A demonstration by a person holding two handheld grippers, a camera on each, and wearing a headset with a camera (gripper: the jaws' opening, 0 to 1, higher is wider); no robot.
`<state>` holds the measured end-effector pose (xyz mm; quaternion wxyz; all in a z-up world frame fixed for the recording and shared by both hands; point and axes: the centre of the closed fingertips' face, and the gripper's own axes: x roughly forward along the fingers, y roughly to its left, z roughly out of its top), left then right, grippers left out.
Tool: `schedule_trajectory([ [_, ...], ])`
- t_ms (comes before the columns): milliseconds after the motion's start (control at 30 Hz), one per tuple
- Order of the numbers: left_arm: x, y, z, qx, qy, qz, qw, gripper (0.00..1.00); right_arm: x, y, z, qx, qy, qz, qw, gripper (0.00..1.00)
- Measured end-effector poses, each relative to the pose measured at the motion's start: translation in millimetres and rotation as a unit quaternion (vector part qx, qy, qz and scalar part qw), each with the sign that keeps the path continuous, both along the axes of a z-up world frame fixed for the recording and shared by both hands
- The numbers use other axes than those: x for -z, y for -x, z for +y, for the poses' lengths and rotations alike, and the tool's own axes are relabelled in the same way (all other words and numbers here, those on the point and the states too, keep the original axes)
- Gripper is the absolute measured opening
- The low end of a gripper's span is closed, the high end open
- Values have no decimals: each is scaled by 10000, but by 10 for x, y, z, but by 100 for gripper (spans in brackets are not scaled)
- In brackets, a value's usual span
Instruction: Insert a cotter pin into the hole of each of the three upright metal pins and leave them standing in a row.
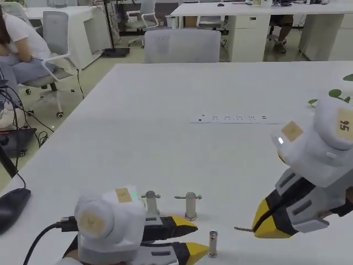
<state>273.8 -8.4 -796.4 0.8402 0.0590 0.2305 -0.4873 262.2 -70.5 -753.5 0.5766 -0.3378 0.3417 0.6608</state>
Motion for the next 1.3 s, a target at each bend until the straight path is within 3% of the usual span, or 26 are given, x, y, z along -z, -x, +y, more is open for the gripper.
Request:
schedule_trajectory([
  [33, 48, -11, -7, -51, -126, 4, 9999, 22, 7, -3, -7, 31, 3, 7, 10000, 3],
  [167, 160, -34, -82, -175, -285, 55, 9994, 22, 18, -24, -19, 116, -9, -24, 9999, 3],
  [233, 251, -48, -99, -265, -547, 55, 9981, 22, 20, -40, -24, 147, -9, -32, 9999, 3],
  [333, 323, -102, -123, -451, -745, 22, 9962, 22, 21, -54, -28, 168, -14, -43, 9998, 3],
  [467, 355, -143, -176, -618, -688, 121, 9956, 20, 25, -68, -29, 197, -24, -41, 9998, 3],
  [633, 400, -201, -206, -923, -759, 80, 9928, 19, 25, -86, -27, 217, -38, -45, 9997, 3],
  [800, 480, -215, -214, -1129, -827, 192, 9900, 19, 15, -101, -20, 230, -59, -52, 9997, 3],
  [867, 486, -223, -205, -1200, -888, 132, 9887, 19, 13, -102, -19, 230, -58, -54, 9997, 3],
  [967, 511, -210, -191, -1269, -888, 210, 9877, 17, 3, -99, -14, 236, -70, -51, 9997, 3],
  [1233, 518, -242, -172, -1436, -884, 121, 9856, 12, -10, -83, -26, 255, -79, -51, 9996, 3],
  [1300, 544, -227, -170, -1439, -909, 173, 9853, 9, -11, -77, -30, 255, -76, -52, 9996, 3],
])
